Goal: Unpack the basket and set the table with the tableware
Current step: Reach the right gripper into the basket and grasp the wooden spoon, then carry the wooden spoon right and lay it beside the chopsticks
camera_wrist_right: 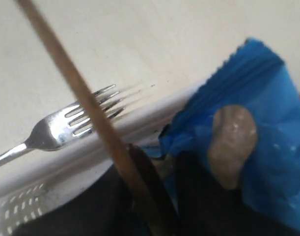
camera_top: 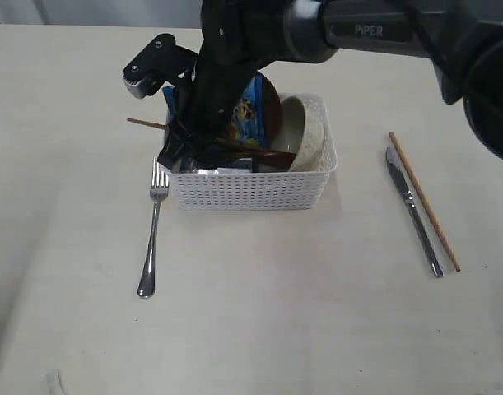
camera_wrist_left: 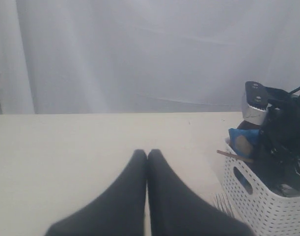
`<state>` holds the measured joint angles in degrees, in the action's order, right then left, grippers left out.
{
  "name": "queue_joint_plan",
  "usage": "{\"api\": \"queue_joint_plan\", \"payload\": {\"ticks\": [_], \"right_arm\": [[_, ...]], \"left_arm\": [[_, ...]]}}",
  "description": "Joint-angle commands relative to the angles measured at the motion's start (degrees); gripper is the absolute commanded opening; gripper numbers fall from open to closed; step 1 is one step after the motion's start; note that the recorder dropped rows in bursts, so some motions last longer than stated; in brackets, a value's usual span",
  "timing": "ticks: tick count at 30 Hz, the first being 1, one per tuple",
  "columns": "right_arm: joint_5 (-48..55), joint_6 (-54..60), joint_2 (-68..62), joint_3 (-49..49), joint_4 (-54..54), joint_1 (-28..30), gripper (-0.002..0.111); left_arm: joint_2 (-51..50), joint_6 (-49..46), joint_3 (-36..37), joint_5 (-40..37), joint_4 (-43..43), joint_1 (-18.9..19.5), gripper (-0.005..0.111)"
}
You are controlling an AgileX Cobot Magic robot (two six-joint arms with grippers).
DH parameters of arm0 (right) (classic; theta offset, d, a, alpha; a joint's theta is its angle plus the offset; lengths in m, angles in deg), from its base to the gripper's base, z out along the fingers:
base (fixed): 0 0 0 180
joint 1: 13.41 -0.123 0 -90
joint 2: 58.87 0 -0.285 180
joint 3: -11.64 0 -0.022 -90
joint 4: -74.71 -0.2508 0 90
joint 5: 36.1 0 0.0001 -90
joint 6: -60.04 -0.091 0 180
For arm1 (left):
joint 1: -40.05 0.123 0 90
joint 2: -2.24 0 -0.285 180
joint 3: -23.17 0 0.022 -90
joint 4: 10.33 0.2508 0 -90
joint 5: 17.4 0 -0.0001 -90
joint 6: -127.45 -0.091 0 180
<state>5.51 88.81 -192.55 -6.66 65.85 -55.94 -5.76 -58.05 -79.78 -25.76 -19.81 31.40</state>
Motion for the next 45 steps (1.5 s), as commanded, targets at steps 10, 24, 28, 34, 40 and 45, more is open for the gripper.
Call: {"api": "queue_joint_plan", "payload": {"ticks": [10,24,28,34,40,45], "right_arm": [[0.8,-0.5,3.5,0.3,0.1,0.1,-0.001],[2.6,-0.4,12.2,0.3,0.4,0.1,-0.001],[1.8,-0.4,14.9,0.3,0.6,0.1,-0.001],[0.5,-0.4,19.2,0.3,1.7,0.2,-0.001],[0.9,-4.2,22.9,0.3,6.6,0.4,-0.001],[3.4,-11.3,25.1,0.3,14.6,1.2,-0.001]], "left_arm": [[0.2,-0.1,0.2,0.4,0.1,-0.1,0.0],[0.2,-0.1,0.2,0.4,0.2,-0.1,0.0],[0.2,-0.1,0.2,0.4,0.2,-0.1,0.0],[0.2,-0.1,0.2,0.4,0.2,-0.1,0.0],[0.2,-0.1,0.2,0.5,0.2,-0.1,0.0],[0.2,-0.1,0.2,0.5,0.2,-0.1,0.0]]}}
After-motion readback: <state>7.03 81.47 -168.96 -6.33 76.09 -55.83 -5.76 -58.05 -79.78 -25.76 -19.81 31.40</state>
